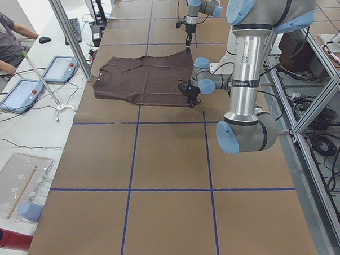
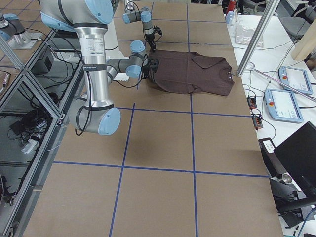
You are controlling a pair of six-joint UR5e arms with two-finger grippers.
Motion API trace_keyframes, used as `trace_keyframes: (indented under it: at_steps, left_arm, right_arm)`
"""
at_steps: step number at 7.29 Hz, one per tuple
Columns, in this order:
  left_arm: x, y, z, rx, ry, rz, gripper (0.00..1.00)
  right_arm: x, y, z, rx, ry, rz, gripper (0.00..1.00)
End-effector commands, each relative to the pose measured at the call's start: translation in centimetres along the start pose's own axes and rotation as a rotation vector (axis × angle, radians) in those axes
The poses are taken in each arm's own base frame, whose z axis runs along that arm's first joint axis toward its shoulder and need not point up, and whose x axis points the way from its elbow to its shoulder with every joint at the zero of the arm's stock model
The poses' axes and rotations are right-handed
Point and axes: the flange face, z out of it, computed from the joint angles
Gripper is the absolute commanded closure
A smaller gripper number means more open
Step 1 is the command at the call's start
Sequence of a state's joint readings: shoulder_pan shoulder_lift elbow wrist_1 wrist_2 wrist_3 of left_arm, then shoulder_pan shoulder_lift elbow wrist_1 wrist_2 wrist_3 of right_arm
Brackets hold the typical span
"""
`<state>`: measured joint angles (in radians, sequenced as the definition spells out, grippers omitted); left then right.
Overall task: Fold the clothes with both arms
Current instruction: 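Grasp both hem corners with the left and right grippers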
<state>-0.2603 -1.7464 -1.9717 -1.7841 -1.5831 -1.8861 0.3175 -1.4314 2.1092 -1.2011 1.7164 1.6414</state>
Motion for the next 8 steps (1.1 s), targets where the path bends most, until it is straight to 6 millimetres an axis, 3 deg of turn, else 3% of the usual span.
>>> trace_keyframes:
  at_steps: [1, 6, 7, 8]
  left_arm:
    - [0.3, 0.2, -1.0, -0.006, 0.017, 0.002, 1.0]
    - [0.9, 0.8, -4.3, -0.047, 0.033, 0.009, 1.0]
    - [1.3, 1.1, -6.3, -0.059, 0.069, 0.015, 1.0]
    - [1.5, 2.7, -9.0, -0.091, 0.092, 0.035, 1.0]
  right_arm:
    - [0.0, 0.0, 0.0, -0.002, 0.0, 0.001, 1.0]
    - [-0.4, 0.0, -1.2, -0.029, -0.022, 0.001, 1.0]
    - [-0.2, -0.2, -3.3, -0.069, -0.036, 0.009, 1.0]
    - [0.8, 0.4, -5.6, -0.128, -0.042, 0.01, 1.0]
